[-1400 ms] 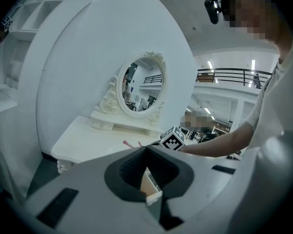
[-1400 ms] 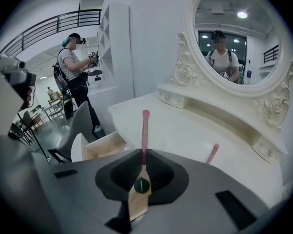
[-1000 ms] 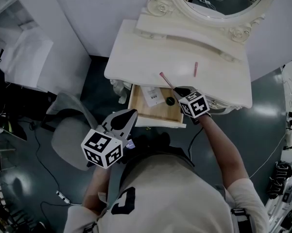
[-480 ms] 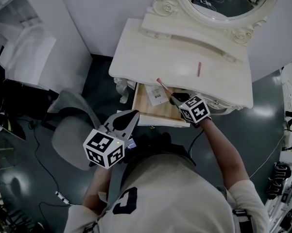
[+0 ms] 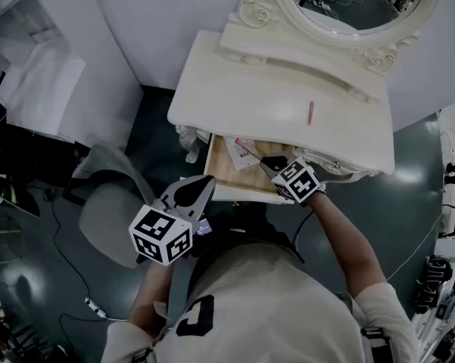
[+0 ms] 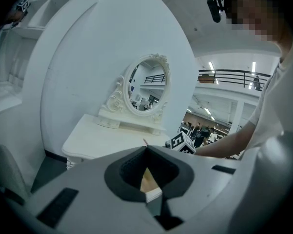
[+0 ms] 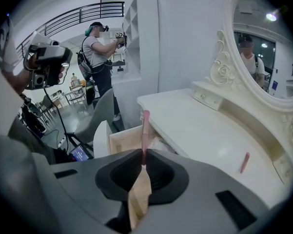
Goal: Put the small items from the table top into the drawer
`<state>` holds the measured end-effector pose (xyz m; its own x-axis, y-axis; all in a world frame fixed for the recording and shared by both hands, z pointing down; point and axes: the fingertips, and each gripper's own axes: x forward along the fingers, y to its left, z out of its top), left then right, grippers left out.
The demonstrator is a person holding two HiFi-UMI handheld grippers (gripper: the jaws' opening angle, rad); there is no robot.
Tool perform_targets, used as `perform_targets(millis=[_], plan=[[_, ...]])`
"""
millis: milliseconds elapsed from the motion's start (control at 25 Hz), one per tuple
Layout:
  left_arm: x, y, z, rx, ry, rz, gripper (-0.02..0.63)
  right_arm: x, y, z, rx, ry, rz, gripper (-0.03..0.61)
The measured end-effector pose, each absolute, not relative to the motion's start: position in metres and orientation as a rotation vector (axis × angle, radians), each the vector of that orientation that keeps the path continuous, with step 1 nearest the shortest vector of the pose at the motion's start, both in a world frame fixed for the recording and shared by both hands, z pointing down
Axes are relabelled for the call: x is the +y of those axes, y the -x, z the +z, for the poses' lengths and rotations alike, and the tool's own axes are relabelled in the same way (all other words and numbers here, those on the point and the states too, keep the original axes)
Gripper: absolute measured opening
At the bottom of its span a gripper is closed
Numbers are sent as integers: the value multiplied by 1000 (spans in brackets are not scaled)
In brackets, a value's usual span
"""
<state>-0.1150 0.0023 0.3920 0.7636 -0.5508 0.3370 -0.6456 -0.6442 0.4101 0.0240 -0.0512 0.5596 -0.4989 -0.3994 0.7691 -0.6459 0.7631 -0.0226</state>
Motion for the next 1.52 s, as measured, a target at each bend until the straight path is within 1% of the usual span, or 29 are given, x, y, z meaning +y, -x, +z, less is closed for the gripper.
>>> perform_targets(millis=[680,1200,1520], plan=[[-24,68,401,-891,-2399,288,55,-56,-47,604,-2092,-673,444,48],[-37,52,416,-886,-2355,339,55,-70,-48,634,-2037,-744,579,48],[-40,46,418,-881,-2349,353,55,-76,-51,653,-1995,-747,564,48]])
